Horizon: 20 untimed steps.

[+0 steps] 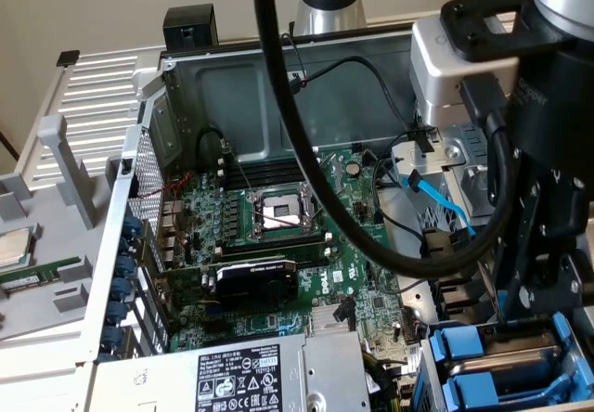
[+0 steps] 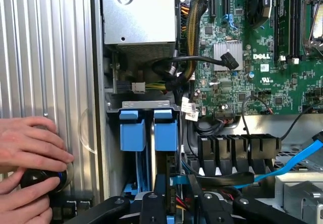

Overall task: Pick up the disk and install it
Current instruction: 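Insert the second disk wire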

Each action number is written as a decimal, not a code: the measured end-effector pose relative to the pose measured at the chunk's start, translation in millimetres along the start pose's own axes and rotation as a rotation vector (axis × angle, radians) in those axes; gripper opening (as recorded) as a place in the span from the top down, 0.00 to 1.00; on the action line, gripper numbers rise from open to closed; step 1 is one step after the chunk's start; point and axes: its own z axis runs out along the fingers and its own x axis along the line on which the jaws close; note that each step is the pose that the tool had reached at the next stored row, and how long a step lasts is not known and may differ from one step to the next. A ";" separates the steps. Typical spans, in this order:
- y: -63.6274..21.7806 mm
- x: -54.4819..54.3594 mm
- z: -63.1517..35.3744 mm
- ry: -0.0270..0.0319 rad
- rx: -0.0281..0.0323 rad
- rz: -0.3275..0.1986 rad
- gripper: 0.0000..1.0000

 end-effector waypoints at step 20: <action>-0.1 -0.1 0.0 0.0002 -0.0003 0.000 0.89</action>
